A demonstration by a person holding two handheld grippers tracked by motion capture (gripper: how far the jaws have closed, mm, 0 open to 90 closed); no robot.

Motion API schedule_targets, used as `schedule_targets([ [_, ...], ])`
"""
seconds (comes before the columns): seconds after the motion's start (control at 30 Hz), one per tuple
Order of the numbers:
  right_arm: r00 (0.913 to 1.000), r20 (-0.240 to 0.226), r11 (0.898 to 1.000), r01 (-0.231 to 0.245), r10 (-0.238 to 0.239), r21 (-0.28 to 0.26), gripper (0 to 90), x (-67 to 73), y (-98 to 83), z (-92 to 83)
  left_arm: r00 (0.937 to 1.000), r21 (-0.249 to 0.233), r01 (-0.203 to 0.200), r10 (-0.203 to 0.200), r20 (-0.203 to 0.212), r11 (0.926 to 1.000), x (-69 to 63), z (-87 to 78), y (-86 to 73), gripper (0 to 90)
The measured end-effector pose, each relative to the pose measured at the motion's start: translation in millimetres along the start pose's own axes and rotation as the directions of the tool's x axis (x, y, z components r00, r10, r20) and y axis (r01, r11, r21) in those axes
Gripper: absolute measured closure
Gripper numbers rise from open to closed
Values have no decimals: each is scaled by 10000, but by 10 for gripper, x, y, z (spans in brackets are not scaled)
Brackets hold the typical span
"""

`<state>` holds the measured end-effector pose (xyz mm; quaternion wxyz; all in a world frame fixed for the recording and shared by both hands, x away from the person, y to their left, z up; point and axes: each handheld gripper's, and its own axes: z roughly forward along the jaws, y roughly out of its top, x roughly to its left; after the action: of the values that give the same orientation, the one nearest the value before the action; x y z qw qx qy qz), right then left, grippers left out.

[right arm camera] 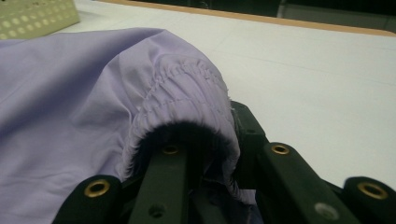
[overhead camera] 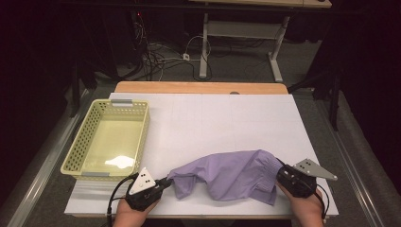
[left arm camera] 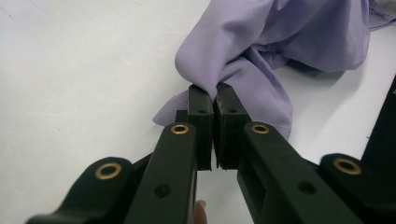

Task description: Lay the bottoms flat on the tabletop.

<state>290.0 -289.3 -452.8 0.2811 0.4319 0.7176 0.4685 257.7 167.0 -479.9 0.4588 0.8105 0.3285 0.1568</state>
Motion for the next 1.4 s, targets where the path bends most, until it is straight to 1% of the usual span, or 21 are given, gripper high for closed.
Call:
schedule_targets([
  [0.13,9993,301,9998,-219,218,12,792,-106,-16,-7,10000,27,-9,9,-70,10000,11,-3,-5,849],
  [0.2,9989,330,9994,-333,332,26,789,-139,-32,-5,10000,18,40,-40,-74,10000,11,4,-4,846],
  [0.27,9991,274,9994,-313,309,118,775,-142,-44,8,9999,-31,126,-126,-55,9999,5,15,6,793],
  [0.33,9994,161,9994,-296,293,194,730,-124,-46,23,9999,-138,153,-153,12,9998,-7,23,22,676],
  [0.43,9997,62,9994,-232,231,249,645,-91,-48,37,9999,-520,59,-53,104,9986,-45,23,46,481],
  [0.53,9997,171,9995,-163,158,288,560,-51,-51,35,9997,-895,23,-1,250,9960,-78,25,74,357],
  [0.6,9997,192,9993,-176,170,324,519,-38,-55,28,9997,-1016,-15,37,221,9948,-97,30,97,280],
  [0.7,9997,226,9993,-145,137,343,481,-24,-67,-4,9999,-1286,32,-15,133,9917,-115,24,135,189],
  [0.77,9996,258,9992,-143,133,366,465,-17,-79,-41,9997,-1539,41,-5,238,9881,-113,13,160,160],
  [0.8,9996,265,9993,-148,139,358,461,-17,-86,-67,9996,-1598,41,6,294,9871,-113,11,171,143],
  [0.87,9993,324,9993,-200,190,319,455,-14,-99,-129,9990,-1680,24,53,453,9858,-115,25,186,138],
  [0.93,9991,374,9994,-204,192,295,454,-10,-110,-194,9986,-1597,15,71,531,9872,-114,63,199,84],
  [1.03,9987,470,9995,-214,203,240,454,7,-122,-291,9970,-1375,124,-17,778,9904,-100,143,208,12],
  [1.1,9982,597,9995,-112,94,306,454,33,-148,-366,9956,-1307,136,-13,935,9913,-94,186,206,0],
  [1.13,9981,608,9995,-72,54,308,454,42,-168,-409,9952,-1279,76,50,977,9918,-94,202,206,0],
  [1.2,9985,548,9994,34,-53,347,475,63,-207,-495,9949,-1190,-41,161,995,9929,-96,238,210,0],
  [1.27,9992,381,9997,68,-77,252,493,86,-230,-566,9950,-1109,-180,287,958,9937,-91,272,211,0],
  [1.33,9997,226,9998,17,-21,178,497,120,-236,-592,9955,-1015,-244,335,889,9945,-78,311,206,0],
  [1.4,10000,-4,9999,-55,55,127,492,168,-224,-577,9963,-981,-295,372,778,9947,-57,334,193,0],
])
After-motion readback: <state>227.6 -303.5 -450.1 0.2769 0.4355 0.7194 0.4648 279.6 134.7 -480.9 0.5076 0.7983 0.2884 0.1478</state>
